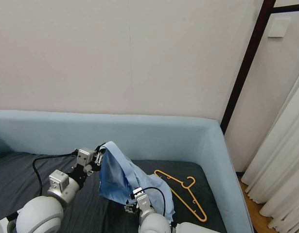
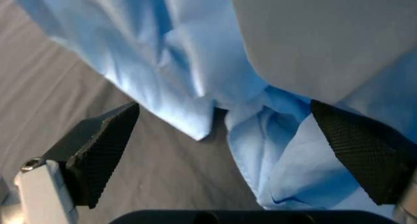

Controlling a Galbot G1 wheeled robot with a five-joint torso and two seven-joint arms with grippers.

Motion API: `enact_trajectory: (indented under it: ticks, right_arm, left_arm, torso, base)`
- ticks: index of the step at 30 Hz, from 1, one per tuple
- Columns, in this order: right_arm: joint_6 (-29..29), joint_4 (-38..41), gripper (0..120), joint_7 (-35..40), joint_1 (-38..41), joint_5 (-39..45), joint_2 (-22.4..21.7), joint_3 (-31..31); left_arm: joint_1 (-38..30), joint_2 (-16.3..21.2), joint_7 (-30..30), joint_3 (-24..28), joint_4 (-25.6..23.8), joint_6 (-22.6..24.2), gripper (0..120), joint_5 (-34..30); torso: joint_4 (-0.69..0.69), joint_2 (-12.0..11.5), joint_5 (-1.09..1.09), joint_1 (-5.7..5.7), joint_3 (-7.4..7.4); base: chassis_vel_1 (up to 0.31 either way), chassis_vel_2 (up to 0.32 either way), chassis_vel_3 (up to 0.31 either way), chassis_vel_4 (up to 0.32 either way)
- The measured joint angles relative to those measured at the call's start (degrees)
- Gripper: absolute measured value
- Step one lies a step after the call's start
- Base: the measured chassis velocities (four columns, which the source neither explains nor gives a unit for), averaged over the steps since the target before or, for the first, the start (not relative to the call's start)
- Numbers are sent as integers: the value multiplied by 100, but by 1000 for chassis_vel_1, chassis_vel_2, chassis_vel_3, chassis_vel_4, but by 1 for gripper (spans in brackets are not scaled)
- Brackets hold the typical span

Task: Pick up the clothes from the sofa and hang them on the clothes hanger.

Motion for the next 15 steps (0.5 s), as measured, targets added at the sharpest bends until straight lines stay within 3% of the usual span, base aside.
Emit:
enact_trajectory:
  ticks: [15]
  right_arm:
    - [14,222,100,439,-222,148,-259,70]
  left_arm:
    - [-34,-15,-83,-2,115,-3,0,84]
  torso:
    - [-2,0,0,0,0]
  base:
    - [0,0,0,0]
